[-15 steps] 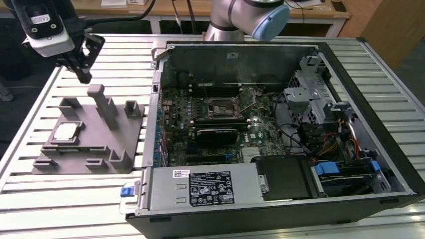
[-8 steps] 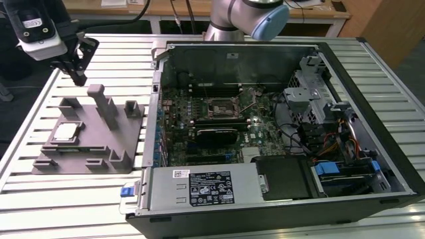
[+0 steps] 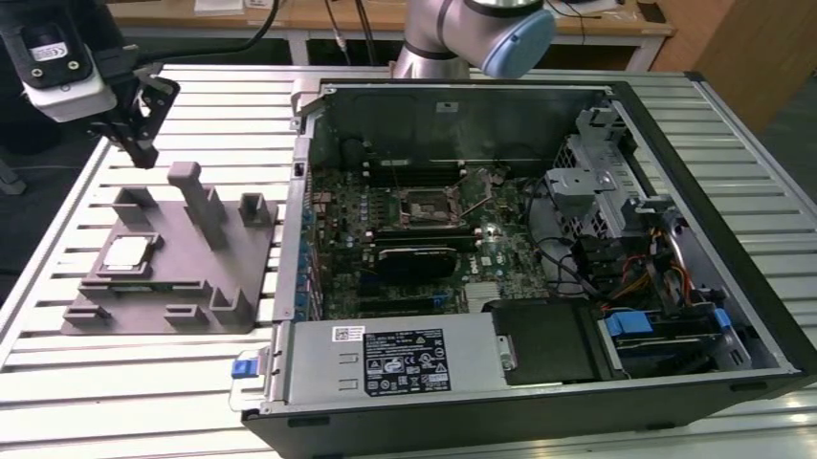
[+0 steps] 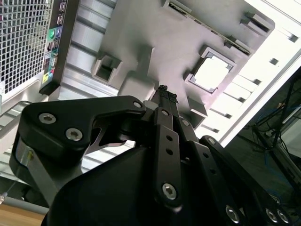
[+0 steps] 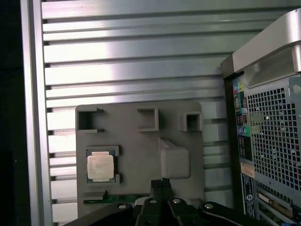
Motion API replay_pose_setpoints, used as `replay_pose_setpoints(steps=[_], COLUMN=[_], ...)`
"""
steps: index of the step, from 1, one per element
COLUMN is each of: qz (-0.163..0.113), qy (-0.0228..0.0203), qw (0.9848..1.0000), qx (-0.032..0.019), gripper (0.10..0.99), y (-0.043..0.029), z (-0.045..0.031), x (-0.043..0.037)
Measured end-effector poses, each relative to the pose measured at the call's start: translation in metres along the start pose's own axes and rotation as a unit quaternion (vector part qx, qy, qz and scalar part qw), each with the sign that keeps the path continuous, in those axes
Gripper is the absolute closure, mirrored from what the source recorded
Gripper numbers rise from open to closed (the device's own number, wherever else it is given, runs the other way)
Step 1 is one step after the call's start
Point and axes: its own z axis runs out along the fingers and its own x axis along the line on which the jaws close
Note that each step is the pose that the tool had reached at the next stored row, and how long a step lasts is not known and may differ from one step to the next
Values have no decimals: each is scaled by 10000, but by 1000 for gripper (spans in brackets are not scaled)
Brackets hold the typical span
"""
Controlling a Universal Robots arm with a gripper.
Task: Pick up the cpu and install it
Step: 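Reach for the cpu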
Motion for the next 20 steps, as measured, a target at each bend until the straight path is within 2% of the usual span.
replay_pose_setpoints(steps=[20], qz=[32], qy=[-2], qw=[10000], qx=[1], gripper=[980], y=[-28], z=[126], x=[254])
